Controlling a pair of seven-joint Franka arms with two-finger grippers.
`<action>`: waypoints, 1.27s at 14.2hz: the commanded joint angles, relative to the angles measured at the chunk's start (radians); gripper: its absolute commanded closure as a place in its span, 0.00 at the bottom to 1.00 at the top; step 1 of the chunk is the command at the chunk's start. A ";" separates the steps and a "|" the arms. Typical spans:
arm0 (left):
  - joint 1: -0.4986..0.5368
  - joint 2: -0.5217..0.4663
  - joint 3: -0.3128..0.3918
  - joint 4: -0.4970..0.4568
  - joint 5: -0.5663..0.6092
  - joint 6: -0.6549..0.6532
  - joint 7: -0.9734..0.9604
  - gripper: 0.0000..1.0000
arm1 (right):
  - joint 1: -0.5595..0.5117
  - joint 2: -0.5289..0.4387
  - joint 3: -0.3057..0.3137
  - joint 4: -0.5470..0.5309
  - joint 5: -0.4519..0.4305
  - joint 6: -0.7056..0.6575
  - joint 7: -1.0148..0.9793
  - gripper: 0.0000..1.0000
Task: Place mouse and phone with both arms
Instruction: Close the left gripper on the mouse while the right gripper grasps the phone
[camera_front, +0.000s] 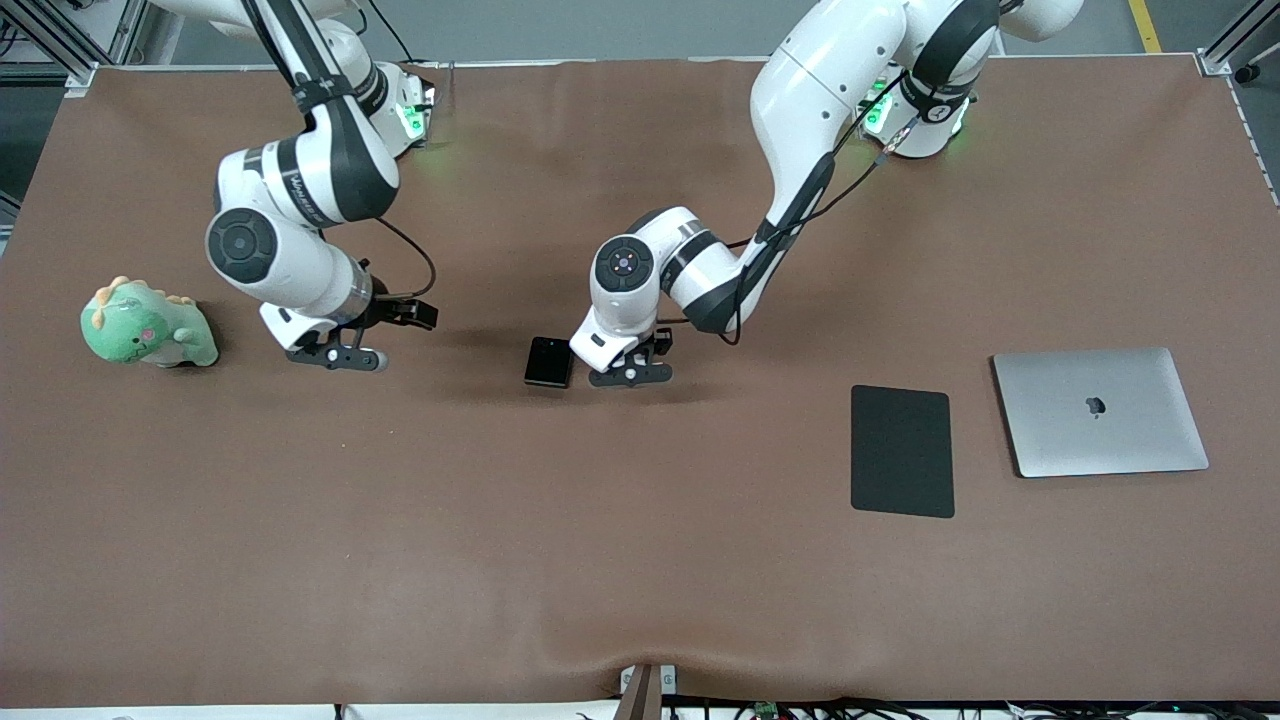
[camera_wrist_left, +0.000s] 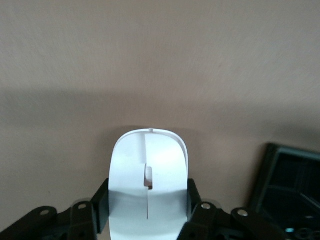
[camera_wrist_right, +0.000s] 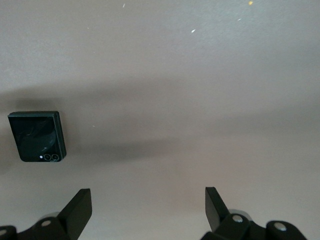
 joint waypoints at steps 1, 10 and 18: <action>0.038 -0.075 0.003 -0.012 -0.008 -0.010 0.000 1.00 | 0.079 0.067 -0.007 -0.003 0.004 0.104 0.114 0.00; 0.166 -0.267 -0.005 -0.015 -0.036 -0.131 0.039 1.00 | 0.214 0.328 -0.005 0.159 0.007 0.317 0.365 0.00; 0.343 -0.351 -0.002 -0.018 -0.054 -0.332 0.295 1.00 | 0.276 0.446 -0.007 0.248 -0.009 0.320 0.362 0.00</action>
